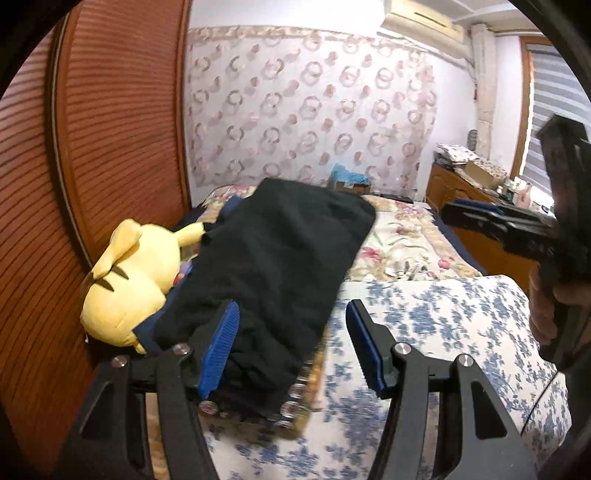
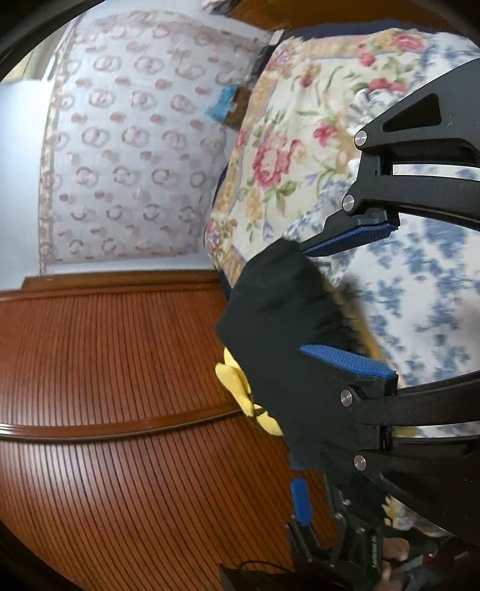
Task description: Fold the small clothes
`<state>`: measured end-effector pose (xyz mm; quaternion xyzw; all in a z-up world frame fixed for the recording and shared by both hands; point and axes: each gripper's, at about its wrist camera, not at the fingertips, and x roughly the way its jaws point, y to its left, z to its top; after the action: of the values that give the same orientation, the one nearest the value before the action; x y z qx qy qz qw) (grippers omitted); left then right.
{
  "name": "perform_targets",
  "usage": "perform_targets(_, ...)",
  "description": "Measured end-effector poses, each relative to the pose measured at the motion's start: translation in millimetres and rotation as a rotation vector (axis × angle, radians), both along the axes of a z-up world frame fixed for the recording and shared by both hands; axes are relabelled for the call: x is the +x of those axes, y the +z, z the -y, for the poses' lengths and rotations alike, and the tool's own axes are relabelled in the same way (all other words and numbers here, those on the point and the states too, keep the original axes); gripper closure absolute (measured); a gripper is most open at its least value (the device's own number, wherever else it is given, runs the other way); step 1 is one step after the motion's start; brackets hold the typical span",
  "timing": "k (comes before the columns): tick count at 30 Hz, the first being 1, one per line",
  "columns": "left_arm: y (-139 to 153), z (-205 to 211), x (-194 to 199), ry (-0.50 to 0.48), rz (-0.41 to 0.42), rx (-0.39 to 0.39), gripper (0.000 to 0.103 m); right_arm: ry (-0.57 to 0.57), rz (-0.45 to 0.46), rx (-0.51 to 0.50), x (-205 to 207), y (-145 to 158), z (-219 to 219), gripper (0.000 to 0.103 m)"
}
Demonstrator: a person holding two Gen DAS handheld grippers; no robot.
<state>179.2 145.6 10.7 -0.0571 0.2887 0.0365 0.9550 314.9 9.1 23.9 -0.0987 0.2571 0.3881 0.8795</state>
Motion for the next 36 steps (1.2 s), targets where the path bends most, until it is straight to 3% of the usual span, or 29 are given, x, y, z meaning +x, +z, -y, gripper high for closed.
perform_targets(4, 9, 35, -12, -0.031, 0.042, 0.051, 0.043, -0.090, 0.028, 0.011, -36, 8, 42, 0.043)
perform_targets(8, 17, 68, -24, -0.087, 0.081, 0.034, 0.043, -0.231, 0.088, 0.037, -80, 20, 97, 0.030)
perform_targets(18, 32, 122, -42, -0.144, 0.128, 0.005, 0.042, -0.451, 0.151, 0.063, -136, 28, 181, 0.027)
perform_targets(26, 41, 137, -45, -0.141, 0.140, 0.013, 0.042, -0.498, 0.155, 0.085, -143, 27, 208, 0.027)
perform_targets(36, 41, 141, -46, -0.140, 0.135, 0.018, 0.042, -0.502, 0.159, 0.086, -147, 25, 212, 0.027)
